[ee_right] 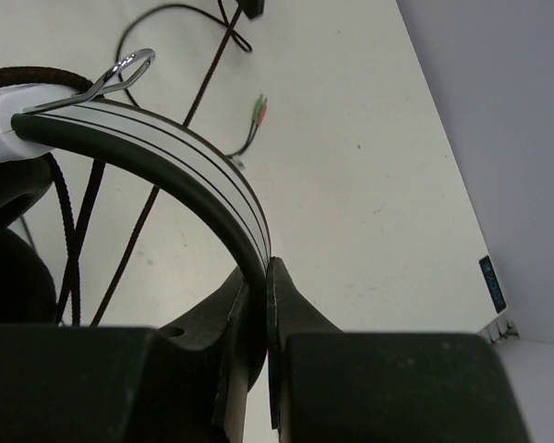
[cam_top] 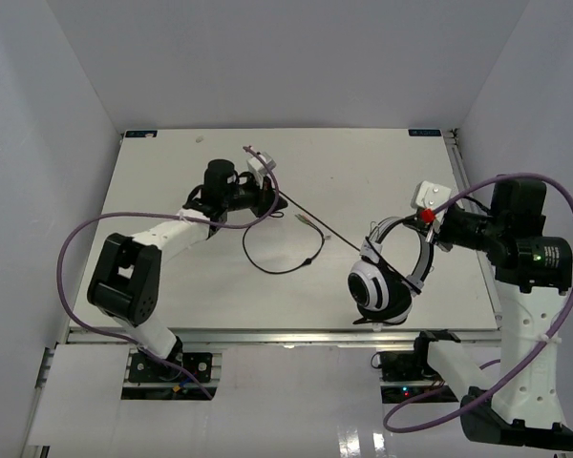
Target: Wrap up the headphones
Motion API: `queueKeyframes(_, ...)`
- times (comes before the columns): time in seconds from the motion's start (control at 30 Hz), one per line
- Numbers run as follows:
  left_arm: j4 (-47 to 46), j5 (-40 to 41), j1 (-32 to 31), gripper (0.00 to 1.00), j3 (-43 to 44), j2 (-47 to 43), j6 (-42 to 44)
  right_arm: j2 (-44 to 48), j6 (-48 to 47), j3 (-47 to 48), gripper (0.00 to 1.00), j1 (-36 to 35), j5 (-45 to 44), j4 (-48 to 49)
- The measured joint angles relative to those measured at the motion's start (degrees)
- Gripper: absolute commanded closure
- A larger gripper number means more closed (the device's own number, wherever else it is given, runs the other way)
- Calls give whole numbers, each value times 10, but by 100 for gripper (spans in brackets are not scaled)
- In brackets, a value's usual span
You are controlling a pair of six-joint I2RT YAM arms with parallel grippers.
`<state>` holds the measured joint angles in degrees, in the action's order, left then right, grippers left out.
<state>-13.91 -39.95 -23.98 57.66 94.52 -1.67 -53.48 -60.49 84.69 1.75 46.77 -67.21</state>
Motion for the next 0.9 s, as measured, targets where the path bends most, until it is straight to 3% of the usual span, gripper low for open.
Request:
queueKeyframes(0.27,158,-90,31,100,163,-6,-8,34,-43,-150,92,-49,-148,60)
queueKeyframes(0.47,196,-166,29,100,220,-19,-65,31,3,-210,92,-142,-289,148)
queueKeyframes(0.7,169,-233,30,100,222,-61,-179,-31,108,-227,92,-250,-484,246)
queueKeyframes(0.9,117,-259,28,100,210,-110,-283,-101,203,-223,92,-298,-606,340)
